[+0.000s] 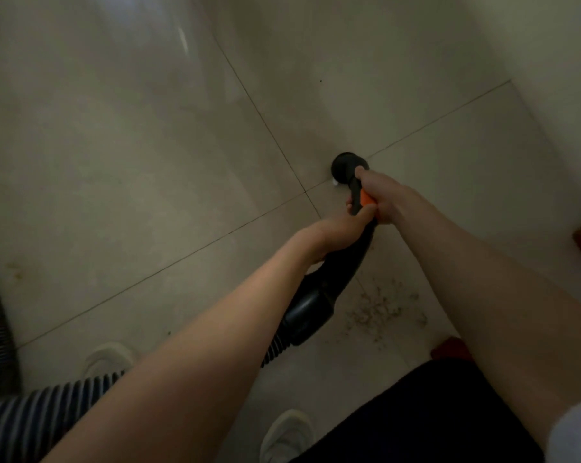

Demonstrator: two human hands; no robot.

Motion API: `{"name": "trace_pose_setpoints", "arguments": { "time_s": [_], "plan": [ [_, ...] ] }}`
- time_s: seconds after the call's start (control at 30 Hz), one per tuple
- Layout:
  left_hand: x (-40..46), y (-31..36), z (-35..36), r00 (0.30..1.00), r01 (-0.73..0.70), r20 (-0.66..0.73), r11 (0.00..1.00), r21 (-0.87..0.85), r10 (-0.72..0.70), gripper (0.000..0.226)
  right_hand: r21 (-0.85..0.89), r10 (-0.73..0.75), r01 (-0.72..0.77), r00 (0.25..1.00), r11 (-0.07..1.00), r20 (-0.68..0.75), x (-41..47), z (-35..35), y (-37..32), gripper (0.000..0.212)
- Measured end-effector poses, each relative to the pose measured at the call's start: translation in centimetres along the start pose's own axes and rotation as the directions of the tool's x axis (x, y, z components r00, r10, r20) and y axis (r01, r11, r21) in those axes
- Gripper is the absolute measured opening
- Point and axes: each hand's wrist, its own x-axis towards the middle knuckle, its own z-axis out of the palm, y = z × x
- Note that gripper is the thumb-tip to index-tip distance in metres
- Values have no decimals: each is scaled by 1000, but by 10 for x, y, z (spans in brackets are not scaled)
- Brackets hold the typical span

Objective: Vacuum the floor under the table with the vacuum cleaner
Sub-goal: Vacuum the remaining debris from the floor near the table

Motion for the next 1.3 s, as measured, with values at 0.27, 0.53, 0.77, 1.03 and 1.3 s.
{"name": "trace_pose_setpoints", "arguments": {
  "time_s": [0.27, 0.53, 0.77, 1.03, 1.3],
  "plan": [
    [-30, -15, 2, 993, 26, -120, 995, 96, -14, 57, -35, -34, 36, 997, 999, 73, -12, 25, 13, 57],
    [-61, -23, 8, 976, 66, -219, 969, 237, -13, 57, -4, -74, 75, 989, 997, 129, -39, 44, 23, 53],
    [-56, -15, 36, 973, -66, -173, 901, 429, 154, 52, 81, -198, 202, 979, 976, -54, -46, 1, 35, 50],
    [-59, -19, 81, 930, -296, -145, 921, 252, 338, 30, -143, -479, 458, 853, 877, -205, -93, -35, 39, 44],
    [-41, -72, 131, 947, -271, -129, 947, 170, 294, 27, -348, -588, 525, 802, 777, -104, -87, -35, 106, 42]
  ]
}}
